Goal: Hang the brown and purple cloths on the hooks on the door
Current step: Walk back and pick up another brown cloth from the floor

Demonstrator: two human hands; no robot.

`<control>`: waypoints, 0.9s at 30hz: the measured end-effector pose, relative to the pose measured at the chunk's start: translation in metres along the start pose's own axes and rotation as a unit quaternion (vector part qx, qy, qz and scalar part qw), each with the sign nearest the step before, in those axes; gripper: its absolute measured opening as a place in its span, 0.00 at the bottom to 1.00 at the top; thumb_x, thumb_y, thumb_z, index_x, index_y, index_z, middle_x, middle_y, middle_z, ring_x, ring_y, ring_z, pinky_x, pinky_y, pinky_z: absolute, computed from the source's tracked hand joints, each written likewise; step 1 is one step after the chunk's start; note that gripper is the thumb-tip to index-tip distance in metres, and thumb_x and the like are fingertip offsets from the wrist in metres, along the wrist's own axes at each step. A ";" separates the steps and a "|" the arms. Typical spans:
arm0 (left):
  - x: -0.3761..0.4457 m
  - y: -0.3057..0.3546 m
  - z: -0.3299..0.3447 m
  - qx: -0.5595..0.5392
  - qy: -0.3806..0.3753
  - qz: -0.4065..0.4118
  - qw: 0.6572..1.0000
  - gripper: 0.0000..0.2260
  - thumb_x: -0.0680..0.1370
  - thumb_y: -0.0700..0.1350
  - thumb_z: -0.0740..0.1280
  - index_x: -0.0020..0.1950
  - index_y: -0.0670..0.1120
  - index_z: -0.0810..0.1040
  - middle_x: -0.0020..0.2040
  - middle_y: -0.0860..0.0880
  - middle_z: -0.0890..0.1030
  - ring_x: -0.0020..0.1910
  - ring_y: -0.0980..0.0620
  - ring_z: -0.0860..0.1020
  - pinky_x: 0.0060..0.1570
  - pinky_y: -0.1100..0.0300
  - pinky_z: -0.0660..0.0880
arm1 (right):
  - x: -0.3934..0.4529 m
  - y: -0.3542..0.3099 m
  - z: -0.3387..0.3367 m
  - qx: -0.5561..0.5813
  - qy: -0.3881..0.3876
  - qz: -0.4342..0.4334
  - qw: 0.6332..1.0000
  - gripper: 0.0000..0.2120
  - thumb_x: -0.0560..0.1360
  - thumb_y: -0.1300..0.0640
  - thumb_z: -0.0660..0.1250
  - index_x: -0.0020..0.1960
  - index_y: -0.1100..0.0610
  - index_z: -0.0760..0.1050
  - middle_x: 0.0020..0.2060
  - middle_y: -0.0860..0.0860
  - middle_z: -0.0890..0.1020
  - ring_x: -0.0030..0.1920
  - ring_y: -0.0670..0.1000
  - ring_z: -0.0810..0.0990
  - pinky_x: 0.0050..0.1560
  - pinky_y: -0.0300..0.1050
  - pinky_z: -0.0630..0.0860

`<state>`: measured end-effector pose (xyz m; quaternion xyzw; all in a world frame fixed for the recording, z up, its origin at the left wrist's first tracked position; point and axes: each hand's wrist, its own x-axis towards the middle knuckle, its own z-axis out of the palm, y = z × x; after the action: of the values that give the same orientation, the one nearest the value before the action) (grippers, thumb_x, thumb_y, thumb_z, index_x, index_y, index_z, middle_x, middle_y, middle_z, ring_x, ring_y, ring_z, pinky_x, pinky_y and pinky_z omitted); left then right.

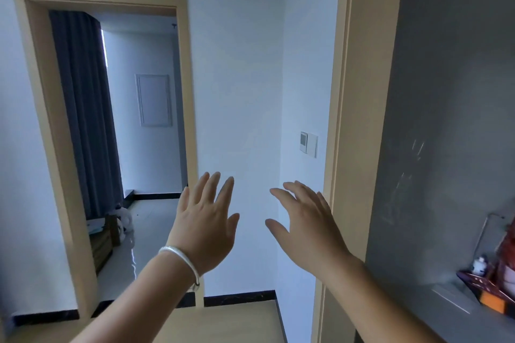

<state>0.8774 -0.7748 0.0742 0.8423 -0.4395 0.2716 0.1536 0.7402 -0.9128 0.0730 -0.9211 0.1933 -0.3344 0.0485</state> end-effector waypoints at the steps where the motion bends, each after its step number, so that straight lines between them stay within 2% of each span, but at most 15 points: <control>1: 0.008 -0.002 0.005 0.004 0.000 -0.002 1.000 0.29 0.81 0.57 0.51 0.78 0.52 0.43 0.79 0.49 0.46 0.77 0.48 0.43 0.74 0.48 0.45 | 0.010 0.005 0.006 0.000 -0.002 -0.004 1.000 0.25 0.78 0.44 0.60 0.73 0.45 0.61 0.73 0.46 0.62 0.75 0.48 0.53 0.75 0.53 0.49; 11: 0.084 -0.045 0.066 0.024 -0.006 -0.028 0.999 0.29 0.81 0.57 0.53 0.78 0.51 0.47 0.79 0.47 0.50 0.77 0.46 0.46 0.74 0.46 0.47 | 0.107 0.040 0.079 0.017 -0.013 -0.030 0.999 0.24 0.78 0.44 0.61 0.72 0.46 0.63 0.72 0.47 0.64 0.74 0.48 0.56 0.75 0.53 0.52; 16: 0.128 -0.087 0.110 0.024 -0.006 -0.031 0.999 0.29 0.81 0.57 0.53 0.78 0.50 0.47 0.78 0.47 0.50 0.77 0.46 0.46 0.74 0.45 0.47 | 0.162 0.046 0.131 0.009 -0.016 -0.033 0.999 0.24 0.77 0.43 0.61 0.72 0.46 0.63 0.72 0.47 0.64 0.74 0.48 0.58 0.74 0.53 0.54; 27: 0.251 -0.248 0.212 0.020 -0.008 -0.051 0.998 0.30 0.80 0.60 0.50 0.78 0.51 0.44 0.78 0.49 0.48 0.77 0.49 0.44 0.74 0.47 0.46 | 0.339 0.010 0.273 -0.003 -0.033 -0.042 0.999 0.24 0.78 0.43 0.59 0.73 0.45 0.61 0.72 0.45 0.62 0.74 0.47 0.55 0.75 0.51 0.51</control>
<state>1.2669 -0.9049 0.0479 0.8685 -0.3916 0.2660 0.1466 1.1483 -1.0645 0.0628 -0.9391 0.1535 -0.3053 0.0378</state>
